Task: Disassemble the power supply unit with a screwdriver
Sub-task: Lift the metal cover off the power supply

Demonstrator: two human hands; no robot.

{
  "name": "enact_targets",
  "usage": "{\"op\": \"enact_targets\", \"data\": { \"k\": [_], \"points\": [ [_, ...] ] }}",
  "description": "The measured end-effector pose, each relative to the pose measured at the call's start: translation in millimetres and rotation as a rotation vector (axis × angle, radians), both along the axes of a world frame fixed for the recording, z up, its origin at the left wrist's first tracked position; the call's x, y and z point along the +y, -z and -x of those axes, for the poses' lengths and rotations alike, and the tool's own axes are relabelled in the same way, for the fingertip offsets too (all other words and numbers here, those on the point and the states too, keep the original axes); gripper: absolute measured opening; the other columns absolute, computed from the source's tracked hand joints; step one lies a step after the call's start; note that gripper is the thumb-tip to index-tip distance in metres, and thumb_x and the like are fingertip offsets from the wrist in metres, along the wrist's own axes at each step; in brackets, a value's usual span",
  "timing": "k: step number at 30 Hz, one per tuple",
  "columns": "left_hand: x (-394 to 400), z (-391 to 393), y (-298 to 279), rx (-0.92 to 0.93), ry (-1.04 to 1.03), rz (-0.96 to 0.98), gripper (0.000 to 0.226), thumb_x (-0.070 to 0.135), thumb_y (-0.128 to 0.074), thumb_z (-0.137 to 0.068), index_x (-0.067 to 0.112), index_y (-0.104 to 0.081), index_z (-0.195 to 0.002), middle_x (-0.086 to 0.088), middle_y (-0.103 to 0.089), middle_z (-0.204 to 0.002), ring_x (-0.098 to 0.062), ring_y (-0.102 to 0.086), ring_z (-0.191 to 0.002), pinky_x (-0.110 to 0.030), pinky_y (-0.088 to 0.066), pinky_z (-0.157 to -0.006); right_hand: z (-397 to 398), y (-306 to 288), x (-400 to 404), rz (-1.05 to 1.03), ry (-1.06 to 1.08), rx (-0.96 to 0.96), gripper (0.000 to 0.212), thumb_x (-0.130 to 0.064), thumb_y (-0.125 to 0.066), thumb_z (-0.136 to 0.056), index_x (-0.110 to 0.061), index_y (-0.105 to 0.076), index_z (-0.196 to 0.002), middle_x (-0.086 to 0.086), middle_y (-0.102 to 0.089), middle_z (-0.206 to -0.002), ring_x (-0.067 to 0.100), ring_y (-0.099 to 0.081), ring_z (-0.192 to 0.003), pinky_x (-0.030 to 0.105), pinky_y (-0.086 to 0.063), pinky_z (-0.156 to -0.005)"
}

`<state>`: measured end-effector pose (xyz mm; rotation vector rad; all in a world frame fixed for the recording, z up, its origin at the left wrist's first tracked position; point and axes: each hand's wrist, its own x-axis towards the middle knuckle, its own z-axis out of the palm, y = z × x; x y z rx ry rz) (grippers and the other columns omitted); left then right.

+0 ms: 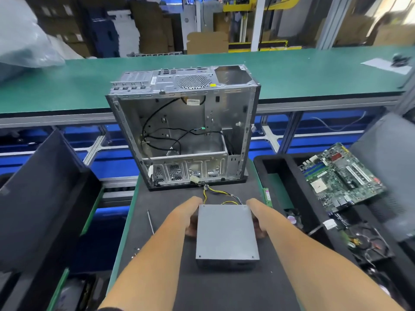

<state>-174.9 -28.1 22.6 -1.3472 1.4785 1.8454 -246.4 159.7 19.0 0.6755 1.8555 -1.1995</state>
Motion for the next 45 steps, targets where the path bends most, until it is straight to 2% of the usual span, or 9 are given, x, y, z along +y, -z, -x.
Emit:
{"op": "enact_targets", "data": {
  "k": [5, 9, 18, 24, 26, 28, 31, 35, 45],
  "points": [
    [-1, 3, 0, 0.003, 0.017, 0.025, 0.014, 0.020, -0.055, -0.073, 0.009, -0.055, -0.064, -0.005, -0.058, -0.055, -0.023, -0.061, -0.043, -0.031, -0.054, -0.048, 1, 0, -8, 0.039, 0.048, 0.014, 0.020, -0.025, -0.043, -0.084, -0.013, -0.054, -0.071, 0.003, -0.059, -0.072, 0.021, -0.056, -0.063, 0.027, -0.052, -0.076],
    [1, 5, 1, 0.001, 0.026, 0.044, 0.015, 0.019, -0.051, -0.074, 0.013, -0.052, -0.060, -0.003, -0.050, -0.063, -0.022, -0.055, -0.051, -0.028, -0.054, -0.050, 3, 2, -9, 0.081, 0.083, -0.033, 0.020, -0.024, -0.043, -0.088, -0.013, -0.053, -0.075, 0.002, -0.056, -0.075, 0.020, -0.052, -0.062, 0.027, -0.045, -0.068],
    [2, 7, 1, 0.001, 0.010, 0.090, 0.011, 0.013, -0.050, -0.072, 0.011, -0.047, -0.061, -0.003, -0.052, -0.041, -0.020, -0.053, -0.032, -0.023, -0.049, -0.050, 3, 0, -7, 0.117, 0.100, -0.057, 0.025, -0.021, -0.039, -0.090, -0.012, -0.056, -0.073, 0.002, -0.059, -0.057, 0.021, -0.054, -0.045, 0.019, -0.045, -0.051],
    [1, 1, 0, -0.001, -0.002, 0.064, 0.018, 0.014, -0.050, -0.076, 0.010, -0.051, -0.059, -0.004, -0.055, -0.041, -0.019, -0.054, -0.030, -0.022, -0.050, -0.043, 5, 0, -13, 0.065, 0.023, -0.029, 0.022, -0.022, -0.038, -0.091, -0.011, -0.057, -0.083, 0.004, -0.061, -0.077, 0.023, -0.056, -0.059, 0.022, -0.043, -0.058],
    [0, 0, 2, -0.008, -0.007, 0.055, 0.017, 0.017, -0.052, -0.078, 0.008, -0.057, -0.064, -0.007, -0.062, -0.047, -0.021, -0.060, -0.036, -0.026, -0.051, -0.041, 9, 2, -14, -0.032, -0.083, 0.116, 0.019, -0.020, -0.040, -0.092, -0.009, -0.055, -0.097, 0.009, -0.056, -0.097, 0.027, -0.053, -0.081, 0.028, -0.041, -0.071],
    [-1, -2, 4, -0.014, -0.012, 0.057, 0.015, 0.019, -0.054, -0.077, 0.008, -0.060, -0.069, -0.006, -0.064, -0.051, -0.022, -0.063, -0.041, -0.027, -0.052, -0.043, 13, 7, -16, -0.324, -0.359, 0.475, 0.023, -0.020, -0.045, -0.092, -0.005, -0.056, -0.107, 0.013, -0.054, -0.108, 0.033, -0.054, -0.099, 0.032, -0.041, -0.079],
    [-2, -2, 4, -0.013, -0.005, 0.081, 0.014, 0.020, -0.055, -0.076, 0.009, -0.059, -0.068, -0.005, -0.060, -0.050, -0.022, -0.061, -0.046, -0.026, -0.052, -0.045, 4, -10, -38, -0.448, -0.689, 0.863, 0.014, -0.024, -0.051, -0.084, -0.010, -0.053, -0.083, 0.012, -0.057, -0.098, 0.033, -0.057, -0.093, 0.034, -0.045, -0.075],
    [-2, -2, 6, -0.014, 0.009, 0.086, 0.020, 0.022, -0.056, -0.078, 0.009, -0.059, -0.063, -0.006, -0.060, -0.045, -0.021, -0.060, -0.036, -0.025, -0.050, -0.040, -4, -15, -71, -0.368, -1.072, 0.705, 0.032, -0.045, -0.054, -0.085, -0.015, -0.047, -0.076, 0.006, -0.055, -0.095, 0.028, -0.053, -0.093, 0.032, -0.041, -0.073],
    [-6, -4, 15, 0.011, 0.018, 0.036, 0.013, 0.017, -0.054, -0.073, 0.008, -0.063, -0.072, -0.006, -0.068, -0.056, -0.021, -0.066, -0.047, -0.025, -0.054, -0.048, 6, -9, -82, -0.308, -1.226, 0.574, 0.066, -0.084, -0.048, -0.066, -0.018, -0.051, -0.075, -0.002, -0.053, -0.087, 0.022, -0.052, -0.090, 0.035, -0.042, -0.074]
  ]
}}
